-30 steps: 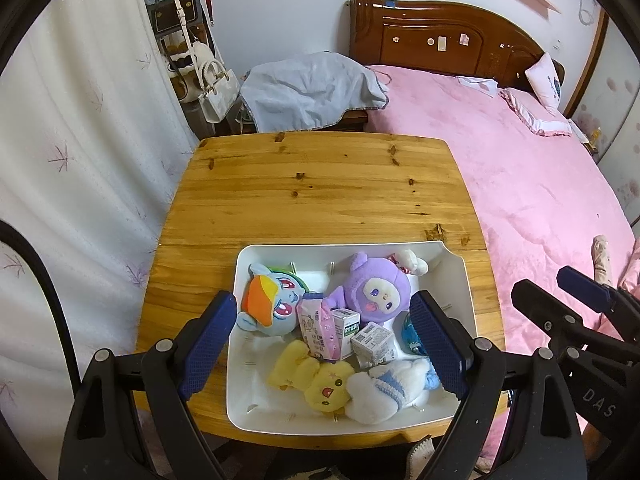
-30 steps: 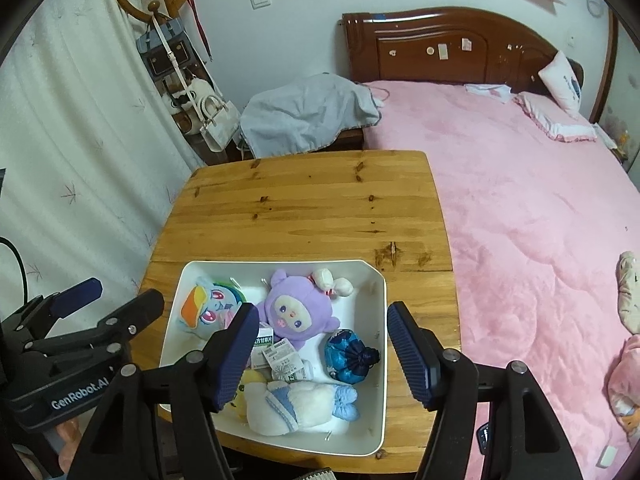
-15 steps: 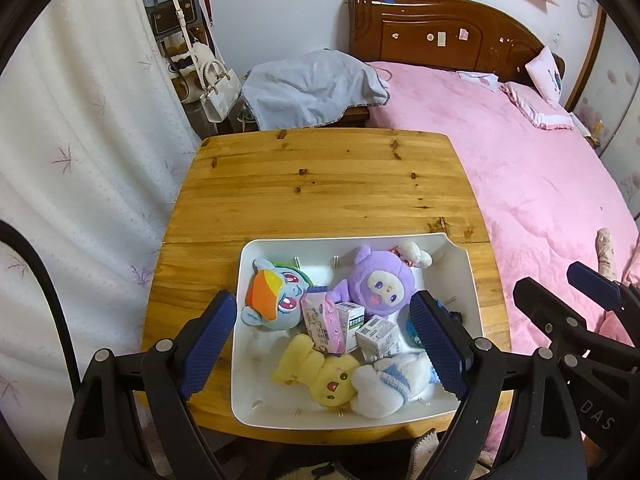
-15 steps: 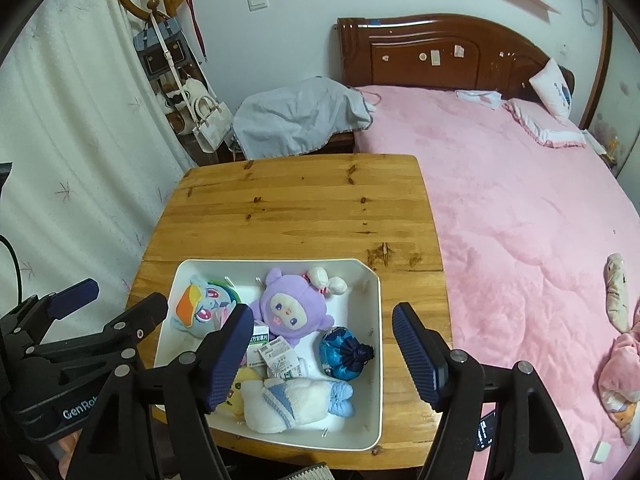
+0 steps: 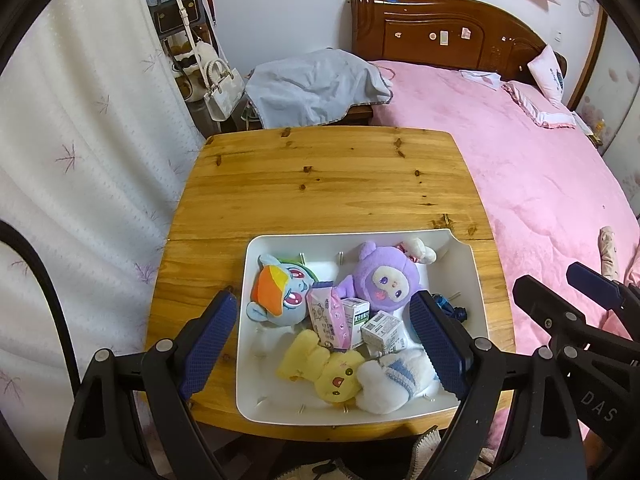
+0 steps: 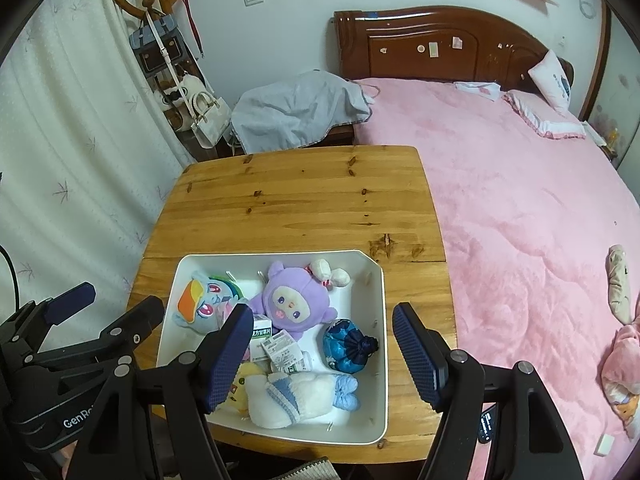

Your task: Organize objects

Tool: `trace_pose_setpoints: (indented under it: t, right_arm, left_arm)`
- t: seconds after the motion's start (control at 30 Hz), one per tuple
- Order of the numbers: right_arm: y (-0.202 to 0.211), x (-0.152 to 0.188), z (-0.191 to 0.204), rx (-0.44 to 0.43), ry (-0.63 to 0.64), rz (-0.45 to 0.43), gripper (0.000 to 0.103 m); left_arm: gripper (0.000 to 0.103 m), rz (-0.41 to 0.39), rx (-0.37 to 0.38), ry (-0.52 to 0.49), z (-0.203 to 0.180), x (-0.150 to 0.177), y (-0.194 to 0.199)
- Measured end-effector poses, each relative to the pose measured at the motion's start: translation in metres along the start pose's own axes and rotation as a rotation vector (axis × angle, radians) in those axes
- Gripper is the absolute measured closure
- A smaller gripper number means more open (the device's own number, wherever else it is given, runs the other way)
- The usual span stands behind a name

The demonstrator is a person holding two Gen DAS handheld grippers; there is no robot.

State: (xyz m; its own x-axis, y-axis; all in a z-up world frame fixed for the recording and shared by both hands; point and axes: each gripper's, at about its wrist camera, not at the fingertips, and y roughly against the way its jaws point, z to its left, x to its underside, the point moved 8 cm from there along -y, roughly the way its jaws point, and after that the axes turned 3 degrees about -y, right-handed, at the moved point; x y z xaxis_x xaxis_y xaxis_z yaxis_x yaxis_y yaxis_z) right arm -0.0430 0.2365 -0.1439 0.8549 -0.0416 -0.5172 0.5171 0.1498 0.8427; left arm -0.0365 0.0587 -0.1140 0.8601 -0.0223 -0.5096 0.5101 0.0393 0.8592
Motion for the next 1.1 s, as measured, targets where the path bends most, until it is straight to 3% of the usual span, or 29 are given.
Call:
trace_pose_setpoints:
  t: [1.1]
  right_arm:
    - [-0.0042,0.0028,-0.0043,-0.001,-0.005,0.024,0.030]
  left_arm:
    - [0.013,0.013,-0.006,0.000,-0.0011,0.0051,-0.0016]
